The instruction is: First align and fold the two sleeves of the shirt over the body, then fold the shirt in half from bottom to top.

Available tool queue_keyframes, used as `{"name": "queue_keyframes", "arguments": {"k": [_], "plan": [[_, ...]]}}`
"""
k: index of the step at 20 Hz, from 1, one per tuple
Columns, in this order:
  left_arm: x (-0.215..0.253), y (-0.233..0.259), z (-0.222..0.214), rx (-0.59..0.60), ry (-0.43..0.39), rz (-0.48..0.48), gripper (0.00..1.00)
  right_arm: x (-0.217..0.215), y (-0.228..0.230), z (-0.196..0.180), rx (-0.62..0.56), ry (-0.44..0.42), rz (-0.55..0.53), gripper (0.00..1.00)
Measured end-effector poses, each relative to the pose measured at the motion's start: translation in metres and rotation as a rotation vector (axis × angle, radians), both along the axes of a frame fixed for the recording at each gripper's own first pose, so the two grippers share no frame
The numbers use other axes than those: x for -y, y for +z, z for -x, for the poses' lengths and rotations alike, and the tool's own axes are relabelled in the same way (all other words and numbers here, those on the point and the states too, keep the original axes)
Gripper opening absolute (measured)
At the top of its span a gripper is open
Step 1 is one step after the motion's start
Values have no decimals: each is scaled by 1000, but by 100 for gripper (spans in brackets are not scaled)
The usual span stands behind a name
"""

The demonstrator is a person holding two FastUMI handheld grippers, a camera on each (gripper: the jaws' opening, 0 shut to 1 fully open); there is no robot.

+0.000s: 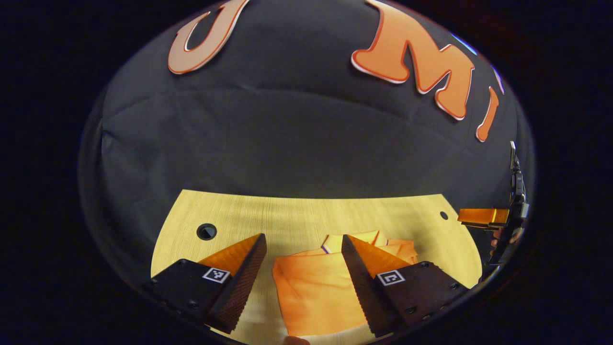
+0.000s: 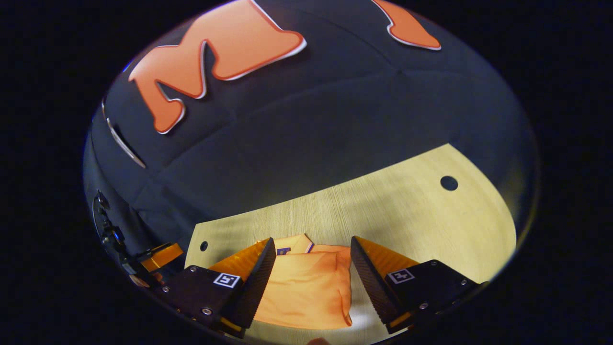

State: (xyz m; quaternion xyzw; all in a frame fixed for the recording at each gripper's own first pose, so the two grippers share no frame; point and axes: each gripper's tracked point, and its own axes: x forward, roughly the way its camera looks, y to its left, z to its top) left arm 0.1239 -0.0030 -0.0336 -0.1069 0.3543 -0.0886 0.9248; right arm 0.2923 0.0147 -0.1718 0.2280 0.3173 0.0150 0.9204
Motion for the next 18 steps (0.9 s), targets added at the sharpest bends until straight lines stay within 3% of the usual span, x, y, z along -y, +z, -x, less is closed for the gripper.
{"name": "queue_keyframes", "arguments": {"k": [7,12,18], "plan": [[-9,79,39,162,-10,-15,98,-3,72,55,158,-25,176,98],[-8,124,72,288,-9,-22,97,-10,112,103,262,-78,208,99],[-1,159,128,414,1,6,97,-30,147,155,385,-84,228,98]]}}
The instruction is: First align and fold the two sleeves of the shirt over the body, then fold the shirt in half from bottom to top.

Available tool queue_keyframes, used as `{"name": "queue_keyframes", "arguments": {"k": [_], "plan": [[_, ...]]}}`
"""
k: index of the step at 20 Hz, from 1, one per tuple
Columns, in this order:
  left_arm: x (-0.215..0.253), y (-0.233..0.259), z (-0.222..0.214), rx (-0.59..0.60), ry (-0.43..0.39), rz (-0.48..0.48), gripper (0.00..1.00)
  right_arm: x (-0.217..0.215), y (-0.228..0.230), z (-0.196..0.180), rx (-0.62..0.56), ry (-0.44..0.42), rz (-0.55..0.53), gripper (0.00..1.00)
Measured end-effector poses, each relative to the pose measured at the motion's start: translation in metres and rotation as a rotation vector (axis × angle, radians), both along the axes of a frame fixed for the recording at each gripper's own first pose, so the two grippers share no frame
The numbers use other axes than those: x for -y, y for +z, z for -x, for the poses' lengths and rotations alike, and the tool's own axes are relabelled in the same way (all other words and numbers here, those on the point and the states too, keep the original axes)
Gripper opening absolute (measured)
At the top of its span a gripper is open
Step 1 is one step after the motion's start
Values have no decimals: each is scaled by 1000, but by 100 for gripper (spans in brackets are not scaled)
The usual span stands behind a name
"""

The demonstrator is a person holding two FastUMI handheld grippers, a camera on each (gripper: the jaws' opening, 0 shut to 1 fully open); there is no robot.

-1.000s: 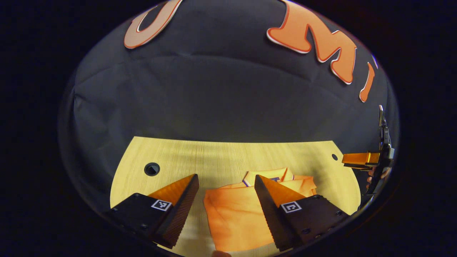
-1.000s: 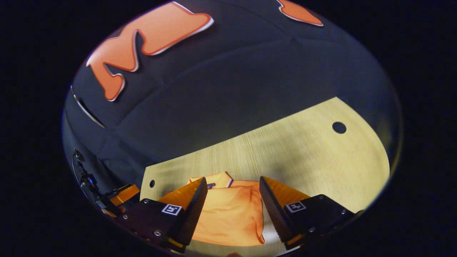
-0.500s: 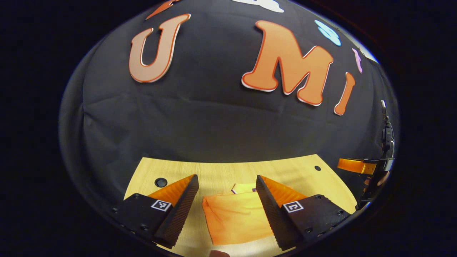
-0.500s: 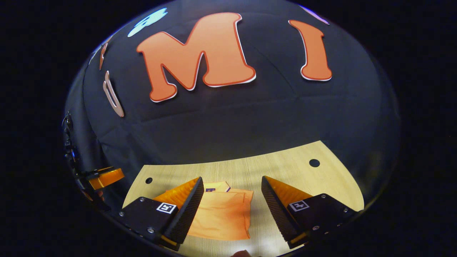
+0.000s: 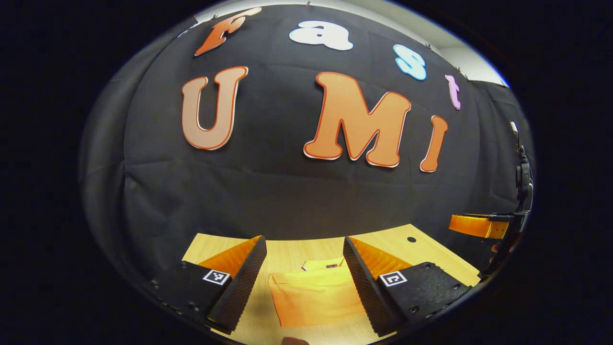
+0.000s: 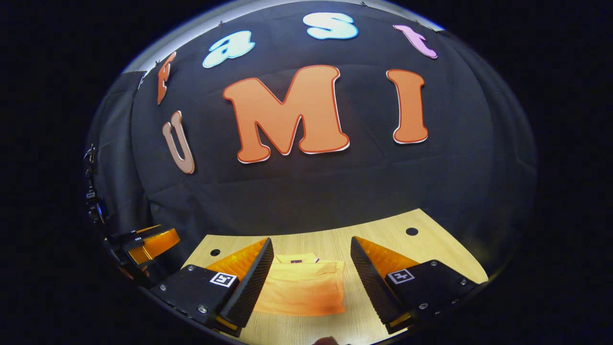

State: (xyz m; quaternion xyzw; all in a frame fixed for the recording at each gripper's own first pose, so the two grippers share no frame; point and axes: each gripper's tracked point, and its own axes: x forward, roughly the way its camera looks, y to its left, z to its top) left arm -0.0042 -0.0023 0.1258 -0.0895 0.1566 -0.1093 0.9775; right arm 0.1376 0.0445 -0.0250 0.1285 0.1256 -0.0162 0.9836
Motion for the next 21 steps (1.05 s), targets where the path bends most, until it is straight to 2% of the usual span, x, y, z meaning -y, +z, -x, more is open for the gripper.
{"name": "queue_keyframes", "arguments": {"k": [3,7,11,12,13,15,18,19,21], "plan": [[13,21,34,98,-28,15,97,-9,5,26,34,13,36,98],[26,43,80,229,3,-76,96,-30,10,67,81,89,29,98],[47,40,141,205,42,-106,96,-35,12,114,103,162,47,98],[52,43,155,209,49,-101,94,-33,14,126,108,169,51,98],[60,46,165,215,47,-96,97,-28,16,141,122,178,50,98],[73,47,193,212,52,-102,97,-24,18,161,144,194,52,98],[95,52,232,225,48,-113,96,-20,19,187,169,211,69,98],[99,52,244,226,51,-118,94,-18,19,194,175,214,76,98],[103,53,261,231,58,-120,96,-19,23,208,196,227,91,98]]}}
